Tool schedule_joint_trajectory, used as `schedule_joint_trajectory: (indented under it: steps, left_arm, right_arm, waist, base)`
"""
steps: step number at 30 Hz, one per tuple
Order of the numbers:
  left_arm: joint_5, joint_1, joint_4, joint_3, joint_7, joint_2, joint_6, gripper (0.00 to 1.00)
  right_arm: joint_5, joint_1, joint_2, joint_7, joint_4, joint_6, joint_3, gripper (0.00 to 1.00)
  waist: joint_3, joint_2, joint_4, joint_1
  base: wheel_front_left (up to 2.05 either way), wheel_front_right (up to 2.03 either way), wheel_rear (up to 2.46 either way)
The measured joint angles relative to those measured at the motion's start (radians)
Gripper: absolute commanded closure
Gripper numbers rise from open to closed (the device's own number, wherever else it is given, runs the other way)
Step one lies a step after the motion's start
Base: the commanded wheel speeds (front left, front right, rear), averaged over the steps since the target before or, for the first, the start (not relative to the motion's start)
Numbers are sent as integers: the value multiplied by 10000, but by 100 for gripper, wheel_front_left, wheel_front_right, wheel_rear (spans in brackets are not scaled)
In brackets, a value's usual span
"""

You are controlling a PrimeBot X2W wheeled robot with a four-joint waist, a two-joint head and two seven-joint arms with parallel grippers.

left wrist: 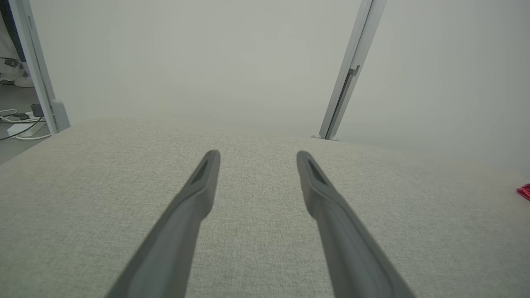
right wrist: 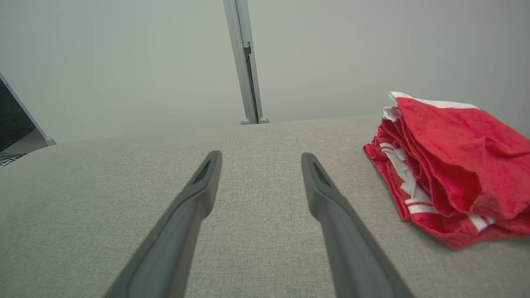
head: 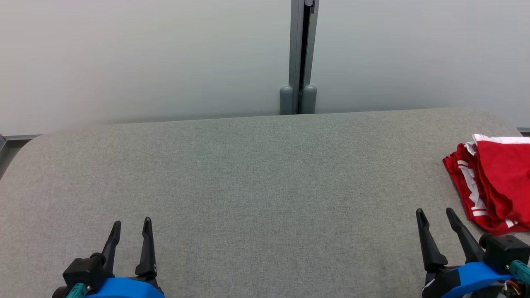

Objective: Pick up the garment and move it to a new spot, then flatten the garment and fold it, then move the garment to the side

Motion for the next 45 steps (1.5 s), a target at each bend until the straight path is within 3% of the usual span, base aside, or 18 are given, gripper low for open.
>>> schedule_joint_trajectory:
  steps: [22, 23, 29, 45]
  left_arm:
    - [-230, -8, 146, -245, 0, 151, -36, 0]
    - [-236, 24, 199, -253, 8, 128, -36, 100]
    - [-382, 404, 646, -278, 109, -90, -36, 100]
    - [-2980, 374, 328, 81, 861, -244, -36, 100]
  right_arm:
    - [171, -46, -13, -219, 330, 0, 117, 0]
    - [159, -13, 2, -205, 395, 0, 123, 100]
    - [217, 120, 104, -104, 955, 0, 161, 100]
    - [3028, 41, 174, 293, 1032, 0, 21, 100]
  waist:
    - [66, 0, -5, 0]
    - [69, 0, -7, 0]
    - [71, 0, -6, 0]
    - [96, 0, 19, 0]
  base:
    - [0, 0, 0]
    - [0, 0, 0]
    - [0, 0, 0]
    - [0, 0, 0]
